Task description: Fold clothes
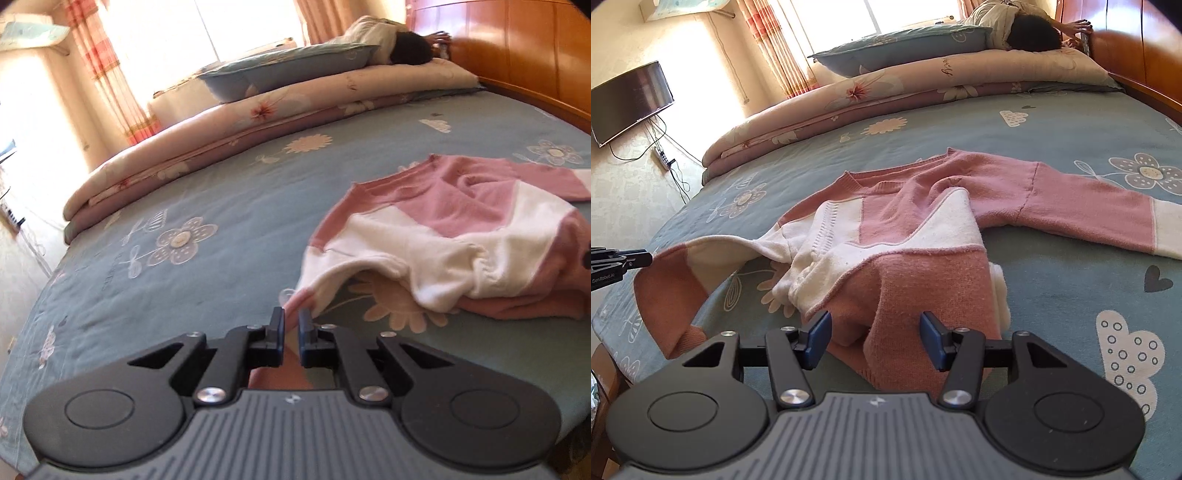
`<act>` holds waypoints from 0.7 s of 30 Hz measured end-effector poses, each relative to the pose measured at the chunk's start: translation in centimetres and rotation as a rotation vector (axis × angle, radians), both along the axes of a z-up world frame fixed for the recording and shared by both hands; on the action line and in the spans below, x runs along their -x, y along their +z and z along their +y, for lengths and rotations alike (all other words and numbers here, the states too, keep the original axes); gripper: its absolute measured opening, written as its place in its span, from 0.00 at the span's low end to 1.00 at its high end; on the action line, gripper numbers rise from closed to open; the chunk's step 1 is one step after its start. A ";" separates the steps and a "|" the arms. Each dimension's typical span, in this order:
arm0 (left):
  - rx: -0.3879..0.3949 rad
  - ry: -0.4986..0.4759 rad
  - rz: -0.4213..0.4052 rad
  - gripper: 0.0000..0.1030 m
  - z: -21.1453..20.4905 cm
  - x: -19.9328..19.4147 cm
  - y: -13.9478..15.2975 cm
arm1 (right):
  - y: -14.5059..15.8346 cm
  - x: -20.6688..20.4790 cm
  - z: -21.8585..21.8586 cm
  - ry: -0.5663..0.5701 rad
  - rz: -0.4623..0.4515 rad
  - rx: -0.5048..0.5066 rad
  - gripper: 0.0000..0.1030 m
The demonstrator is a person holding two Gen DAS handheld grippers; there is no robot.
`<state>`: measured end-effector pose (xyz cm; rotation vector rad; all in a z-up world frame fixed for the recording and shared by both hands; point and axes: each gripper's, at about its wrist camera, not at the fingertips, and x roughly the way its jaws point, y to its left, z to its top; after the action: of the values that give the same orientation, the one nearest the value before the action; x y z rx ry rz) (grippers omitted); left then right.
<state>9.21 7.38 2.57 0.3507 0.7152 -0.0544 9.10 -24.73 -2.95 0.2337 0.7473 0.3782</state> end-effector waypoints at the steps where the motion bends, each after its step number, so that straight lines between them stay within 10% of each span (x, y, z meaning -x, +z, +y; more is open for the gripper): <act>1: 0.004 -0.044 0.018 0.06 -1.2 0.2 -0.4 | 0.0 0.0 0.0 0.000 0.001 0.000 0.56; 8: 0.019 -0.275 0.219 0.13 -8.1 2.3 -6.3 | 0.1 0.0 -0.4 -0.004 0.002 -0.002 0.57; 17: 0.077 -0.171 0.278 0.13 -5.2 1.4 -6.1 | 0.3 0.1 0.2 0.024 -0.002 0.019 0.60; 21: 0.120 -0.141 0.288 0.34 -2.9 1.2 -5.2 | 1.4 0.1 2.2 0.112 -0.033 0.048 0.60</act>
<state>8.05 4.49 -2.64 0.2798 0.9667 -0.2844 9.00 -22.52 -1.58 0.1409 0.7380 0.4685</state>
